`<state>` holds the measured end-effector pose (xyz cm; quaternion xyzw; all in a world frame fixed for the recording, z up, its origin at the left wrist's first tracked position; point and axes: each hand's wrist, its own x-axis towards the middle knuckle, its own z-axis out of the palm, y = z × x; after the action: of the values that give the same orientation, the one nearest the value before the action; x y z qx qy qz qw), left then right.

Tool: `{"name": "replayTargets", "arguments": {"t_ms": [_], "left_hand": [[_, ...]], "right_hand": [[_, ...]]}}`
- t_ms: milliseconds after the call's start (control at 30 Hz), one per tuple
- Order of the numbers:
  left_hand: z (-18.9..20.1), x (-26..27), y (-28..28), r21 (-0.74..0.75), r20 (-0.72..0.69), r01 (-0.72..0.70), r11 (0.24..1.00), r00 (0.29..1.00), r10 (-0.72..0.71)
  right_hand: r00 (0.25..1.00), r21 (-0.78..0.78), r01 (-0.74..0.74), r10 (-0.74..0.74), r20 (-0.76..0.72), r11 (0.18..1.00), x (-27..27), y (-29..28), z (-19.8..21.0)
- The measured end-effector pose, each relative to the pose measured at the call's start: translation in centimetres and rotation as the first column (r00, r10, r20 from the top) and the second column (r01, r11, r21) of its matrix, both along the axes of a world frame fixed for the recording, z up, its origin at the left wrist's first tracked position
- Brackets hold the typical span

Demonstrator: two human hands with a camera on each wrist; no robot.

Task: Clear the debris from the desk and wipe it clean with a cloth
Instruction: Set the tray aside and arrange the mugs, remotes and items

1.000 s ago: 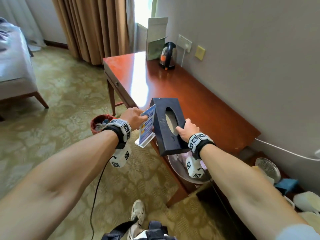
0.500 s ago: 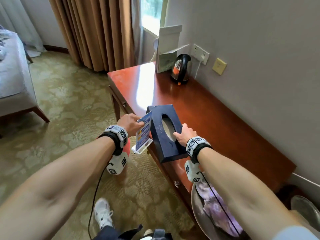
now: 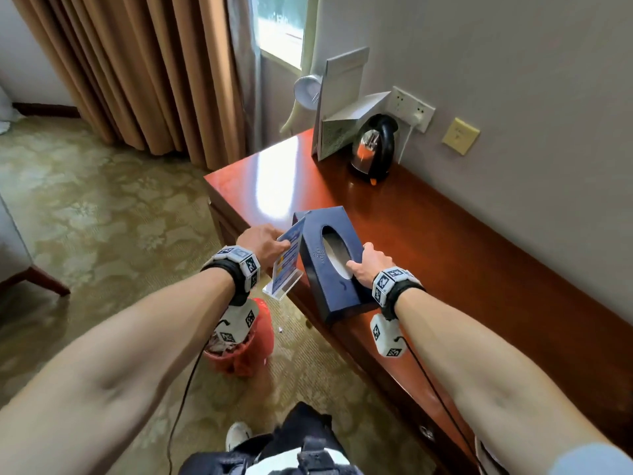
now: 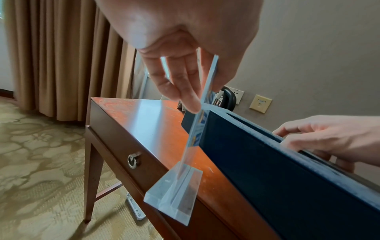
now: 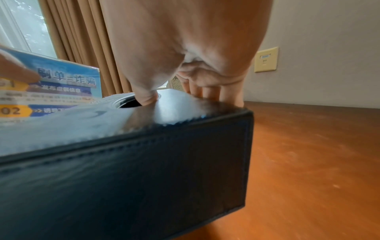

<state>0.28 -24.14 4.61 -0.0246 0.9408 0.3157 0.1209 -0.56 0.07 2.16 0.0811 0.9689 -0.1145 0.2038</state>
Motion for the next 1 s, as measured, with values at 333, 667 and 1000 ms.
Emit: {"name": "replayTargets", "arguments": {"t_ms": [333, 667, 1000], "left_hand": [[-0.6, -12.1, -1.0, -0.008, 0.090, 0.107, 0.994, 0.990, -0.106], [-0.3, -23.6, 6.6, 0.009, 0.038, 0.300, 0.954, 0.953, -0.301], [-0.8, -27.8, 11.7, -0.176, 0.005, 0.477, 0.861, 0.875, -0.484]], "right_hand": [[0.996, 0.030, 0.069, -0.070, 0.052, 0.997, -9.3, -0.7, -1.7], [0.973, 0.031, 0.214, -0.216, 0.080, 0.976, -17.0, 7.2, -1.0], [0.894, -0.022, 0.443, -0.440, 0.079, 0.896, -15.6, 11.1, -3.3]]}}
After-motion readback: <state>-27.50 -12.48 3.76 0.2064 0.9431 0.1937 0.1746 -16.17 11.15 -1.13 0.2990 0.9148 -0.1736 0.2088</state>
